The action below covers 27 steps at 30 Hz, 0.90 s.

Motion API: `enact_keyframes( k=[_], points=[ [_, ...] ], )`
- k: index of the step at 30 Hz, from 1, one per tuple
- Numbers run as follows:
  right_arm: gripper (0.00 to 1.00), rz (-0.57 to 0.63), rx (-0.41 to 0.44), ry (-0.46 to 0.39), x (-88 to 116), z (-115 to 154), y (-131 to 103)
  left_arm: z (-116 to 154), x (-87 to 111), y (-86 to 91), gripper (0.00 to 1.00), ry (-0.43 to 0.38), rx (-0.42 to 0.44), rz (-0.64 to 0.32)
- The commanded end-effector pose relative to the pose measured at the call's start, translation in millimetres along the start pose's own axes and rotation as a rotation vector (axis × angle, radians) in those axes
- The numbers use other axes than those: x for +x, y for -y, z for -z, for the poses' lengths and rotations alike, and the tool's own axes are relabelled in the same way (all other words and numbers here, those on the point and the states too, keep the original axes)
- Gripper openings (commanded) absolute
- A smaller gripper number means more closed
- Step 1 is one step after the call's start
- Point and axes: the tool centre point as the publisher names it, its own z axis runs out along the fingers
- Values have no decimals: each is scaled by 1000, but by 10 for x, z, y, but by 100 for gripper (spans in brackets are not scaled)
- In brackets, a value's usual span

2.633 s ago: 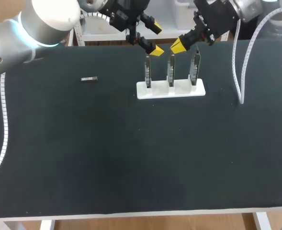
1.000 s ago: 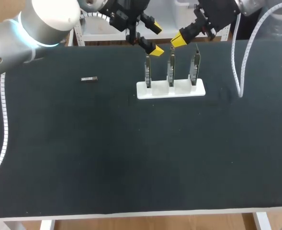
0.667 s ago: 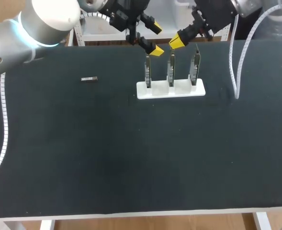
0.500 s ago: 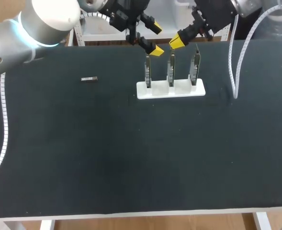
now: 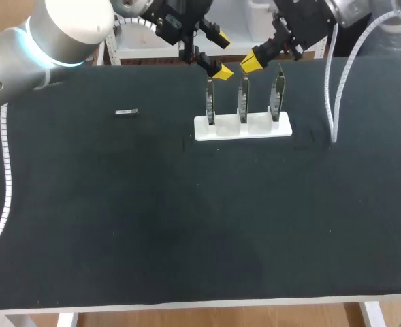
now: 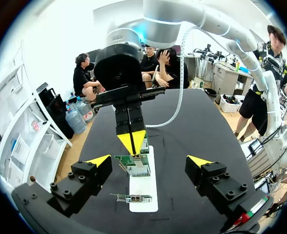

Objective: Pick up the optical module with the left hand, and insert it into the network port with the right hand.

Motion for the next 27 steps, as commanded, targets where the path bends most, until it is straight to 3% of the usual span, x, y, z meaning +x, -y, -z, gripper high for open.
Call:
enact_keyframes(
  k=[1, 17, 27],
  points=[
    [0, -4, -8, 4, 28, -12, 26, 1, -6, 9, 100, -3, -3, 1],
    [0, -31, -13, 17, 131, -80, 44, 1, -6, 9, 100, -3, -3, 1],
    [0, 43, 30, 29, -117, 83, 13, 1, -6, 9, 100, -3, -3, 1]
  ],
)
